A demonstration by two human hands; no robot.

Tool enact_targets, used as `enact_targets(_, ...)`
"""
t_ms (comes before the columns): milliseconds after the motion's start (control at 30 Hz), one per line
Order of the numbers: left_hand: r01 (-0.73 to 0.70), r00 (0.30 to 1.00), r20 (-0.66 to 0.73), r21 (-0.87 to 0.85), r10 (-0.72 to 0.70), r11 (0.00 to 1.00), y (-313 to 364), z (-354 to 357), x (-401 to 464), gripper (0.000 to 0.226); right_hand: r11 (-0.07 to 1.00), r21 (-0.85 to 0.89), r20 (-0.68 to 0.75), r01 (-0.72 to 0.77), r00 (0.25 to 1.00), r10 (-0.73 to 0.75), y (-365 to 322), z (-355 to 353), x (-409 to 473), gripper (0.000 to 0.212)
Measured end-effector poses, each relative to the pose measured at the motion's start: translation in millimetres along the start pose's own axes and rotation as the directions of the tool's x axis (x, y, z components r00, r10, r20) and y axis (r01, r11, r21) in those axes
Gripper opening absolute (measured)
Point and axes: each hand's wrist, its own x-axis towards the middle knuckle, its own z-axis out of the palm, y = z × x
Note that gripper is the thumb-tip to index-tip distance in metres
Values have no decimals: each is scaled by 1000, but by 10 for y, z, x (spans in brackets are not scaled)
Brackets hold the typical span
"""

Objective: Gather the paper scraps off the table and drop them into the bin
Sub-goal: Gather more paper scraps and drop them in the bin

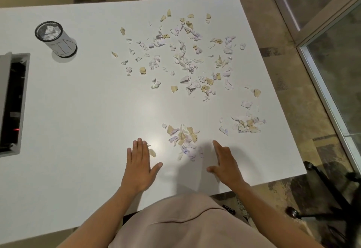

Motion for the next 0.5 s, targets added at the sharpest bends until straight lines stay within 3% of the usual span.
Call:
enact_targets(233,-2,999,-51,30,3,1000,169,106,68,89,992,110,-55,61,997,-55,-261,58,113,90)
enact_targets(400,-15,999,-50,47,18,999,273,132,187,85,974,148,-169,171,975,-145,-549,154,241,75)
enact_targets(500,-58,997,-55,45,60,997,312,122,255,83,932,348,-107,101,992,-68,-676,125,320,58)
